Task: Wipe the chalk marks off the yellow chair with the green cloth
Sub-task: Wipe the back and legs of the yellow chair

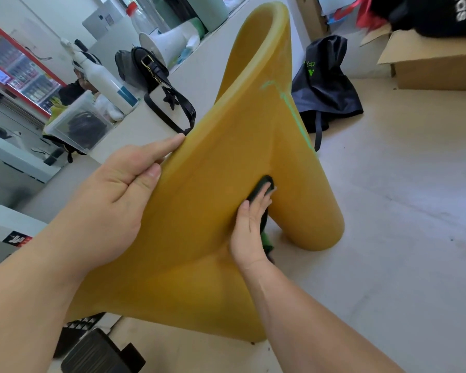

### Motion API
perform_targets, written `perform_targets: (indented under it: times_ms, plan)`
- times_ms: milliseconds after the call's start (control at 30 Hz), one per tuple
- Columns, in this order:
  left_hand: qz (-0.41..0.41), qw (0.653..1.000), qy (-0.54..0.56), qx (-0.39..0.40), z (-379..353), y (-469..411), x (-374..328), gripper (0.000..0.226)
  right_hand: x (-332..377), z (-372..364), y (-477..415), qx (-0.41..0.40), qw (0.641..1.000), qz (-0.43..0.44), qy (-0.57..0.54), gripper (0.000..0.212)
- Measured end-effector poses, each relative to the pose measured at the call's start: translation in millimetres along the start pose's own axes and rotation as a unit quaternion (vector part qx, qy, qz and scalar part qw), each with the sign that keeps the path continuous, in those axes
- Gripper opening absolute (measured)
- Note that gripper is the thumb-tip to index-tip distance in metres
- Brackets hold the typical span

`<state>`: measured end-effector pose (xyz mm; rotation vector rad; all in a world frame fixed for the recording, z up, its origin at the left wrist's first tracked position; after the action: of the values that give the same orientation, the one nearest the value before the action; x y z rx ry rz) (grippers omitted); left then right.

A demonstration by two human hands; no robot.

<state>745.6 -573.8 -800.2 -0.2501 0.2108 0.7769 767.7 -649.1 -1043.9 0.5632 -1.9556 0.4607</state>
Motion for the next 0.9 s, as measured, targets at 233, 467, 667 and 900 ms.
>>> perform_targets:
  times_ms: [233,467,667,900]
  plan:
    - [-0.014,1.000,0.005,-0.006,-2,-2,5,0.044,94,-3,-41,-0.070,0.977,0.196,0.048,0.062]
    - [-0.048,0.998,-0.030,-0.037,-3,2,-1,0.044,35,-7,-7,-0.046,0.997,-0.056,-0.035,0.057]
    - [-0.095,0.988,-0.084,-0.085,-5,0,3,0.041,83,-43,63,0.049,0.996,0.073,0.015,0.073]
    - [-0.081,0.977,-0.174,-0.094,-12,-4,-29,0.051,95,7,-36,-0.039,0.982,0.150,0.105,0.072]
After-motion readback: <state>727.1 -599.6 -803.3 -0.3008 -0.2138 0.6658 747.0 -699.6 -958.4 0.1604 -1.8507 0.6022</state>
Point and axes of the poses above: each hand's wrist, its own y-axis away from the middle knuckle, its own z-axis out of the back of the hand, x = y × z, the point moved 1 cm from there along -y, towards the middle knuckle, and after that the axes turned 7 degrees about z, right-handed, at the moved point
